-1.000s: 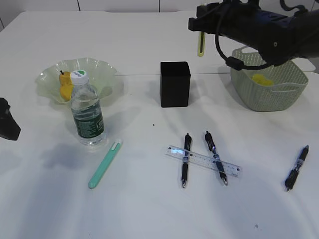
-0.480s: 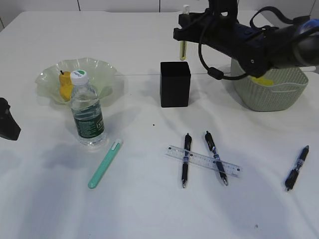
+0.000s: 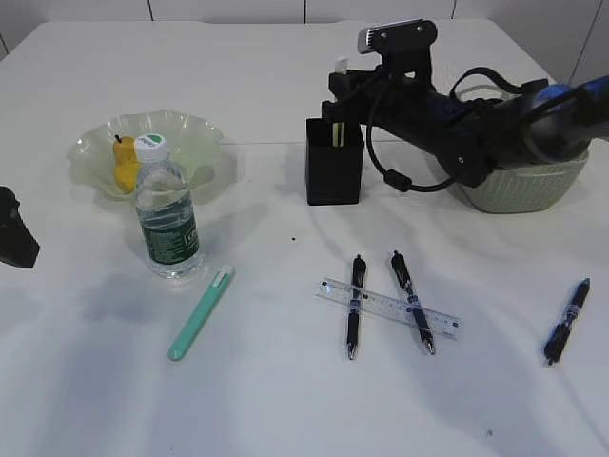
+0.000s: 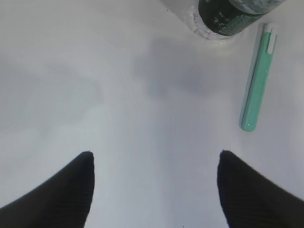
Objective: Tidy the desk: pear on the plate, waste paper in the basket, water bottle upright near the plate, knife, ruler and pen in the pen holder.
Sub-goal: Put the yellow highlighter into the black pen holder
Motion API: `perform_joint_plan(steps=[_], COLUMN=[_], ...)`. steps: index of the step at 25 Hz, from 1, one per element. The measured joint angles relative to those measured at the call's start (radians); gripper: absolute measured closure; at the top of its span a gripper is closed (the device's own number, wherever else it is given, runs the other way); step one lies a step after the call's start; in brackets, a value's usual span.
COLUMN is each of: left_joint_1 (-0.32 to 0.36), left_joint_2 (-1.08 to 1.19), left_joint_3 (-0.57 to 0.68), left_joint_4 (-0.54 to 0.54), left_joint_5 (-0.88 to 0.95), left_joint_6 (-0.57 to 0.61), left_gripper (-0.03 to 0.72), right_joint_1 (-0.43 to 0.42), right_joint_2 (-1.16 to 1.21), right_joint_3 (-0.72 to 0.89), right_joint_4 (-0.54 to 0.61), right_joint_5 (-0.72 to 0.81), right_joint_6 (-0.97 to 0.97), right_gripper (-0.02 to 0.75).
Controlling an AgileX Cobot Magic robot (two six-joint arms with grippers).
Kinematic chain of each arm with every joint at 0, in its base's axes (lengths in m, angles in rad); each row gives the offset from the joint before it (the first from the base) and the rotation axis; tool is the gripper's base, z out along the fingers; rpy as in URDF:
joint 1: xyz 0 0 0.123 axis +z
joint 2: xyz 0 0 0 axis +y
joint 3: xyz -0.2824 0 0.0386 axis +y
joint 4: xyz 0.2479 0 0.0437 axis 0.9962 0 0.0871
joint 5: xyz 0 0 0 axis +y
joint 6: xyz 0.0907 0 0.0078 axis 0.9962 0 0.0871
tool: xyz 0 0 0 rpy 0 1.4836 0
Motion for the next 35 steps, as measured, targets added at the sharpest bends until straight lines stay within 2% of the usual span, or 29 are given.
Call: perform_joint_plan(steps=[14,18,23,30,32,35], left_joint_1=[0.000,0.000,0.000,0.000,0.000,0.000], left_joint_2=[0.000,0.000,0.000,0.000,0.000,0.000], left_joint_3=[0.000,0.000,0.000,0.000,0.000,0.000], left_joint_4=[0.000,0.000,0.000,0.000,0.000,0.000], left_joint_5=[0.000,0.000,0.000,0.000,0.000,0.001], left_joint_6=[0.000,0.000,0.000,0.000,0.000,0.000], left_gripper=[0.115,0.115,0.115,0.115,0.115,0.115], right_joint_1=[0.000,0.000,0.000,0.002,0.002,0.002], right_joint_2=[0.032,0.032,0.032,0.026,-0.003,-0.070], right_joint_3=[-0.001,-0.001,-0.001,-0.001,-0.001,-0.001], right_joint_4=[-0.070,-0.070,-0.070,-0.071,-0.075,-0.090], right_joint_5=[-0.007,-0.007,-0.007,-0.006,0.017,0.133], right_joint_6=[0.002,0.002,0.002,0.002,0.007,0.053], right_gripper=[0.600,0.568,0.476,0.456,0.456,0.456])
